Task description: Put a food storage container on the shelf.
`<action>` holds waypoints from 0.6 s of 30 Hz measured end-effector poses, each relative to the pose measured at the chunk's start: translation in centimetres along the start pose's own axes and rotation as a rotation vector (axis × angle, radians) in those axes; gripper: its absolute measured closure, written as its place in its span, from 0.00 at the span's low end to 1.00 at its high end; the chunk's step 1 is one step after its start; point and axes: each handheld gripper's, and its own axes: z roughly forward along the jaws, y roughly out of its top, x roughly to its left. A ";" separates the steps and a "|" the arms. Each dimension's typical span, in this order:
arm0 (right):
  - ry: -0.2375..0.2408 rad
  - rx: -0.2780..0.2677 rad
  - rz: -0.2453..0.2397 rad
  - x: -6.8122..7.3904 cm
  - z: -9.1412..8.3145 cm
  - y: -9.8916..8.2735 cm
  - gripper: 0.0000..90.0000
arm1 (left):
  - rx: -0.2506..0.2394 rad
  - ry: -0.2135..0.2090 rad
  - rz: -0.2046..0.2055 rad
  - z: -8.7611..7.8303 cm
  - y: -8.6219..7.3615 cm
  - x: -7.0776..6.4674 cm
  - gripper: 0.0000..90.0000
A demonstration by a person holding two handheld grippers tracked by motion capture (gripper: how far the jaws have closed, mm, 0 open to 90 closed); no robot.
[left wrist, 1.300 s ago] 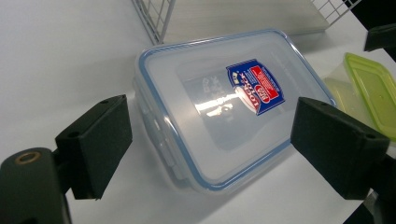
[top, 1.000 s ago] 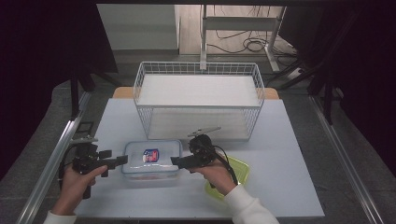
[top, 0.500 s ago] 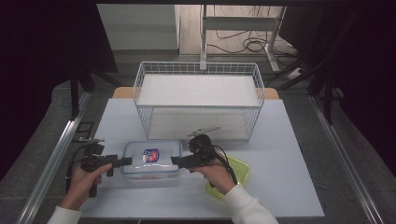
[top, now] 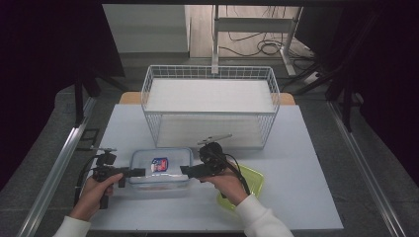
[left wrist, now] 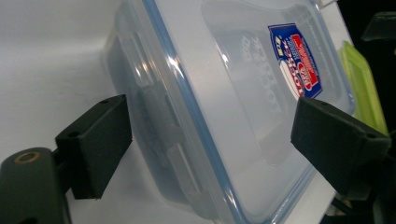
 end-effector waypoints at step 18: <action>0.022 0.058 0.075 -1.4 2.4 0.3 0.17 | -0.009 -0.013 0.010 -0.2 -0.1 0.2 0.21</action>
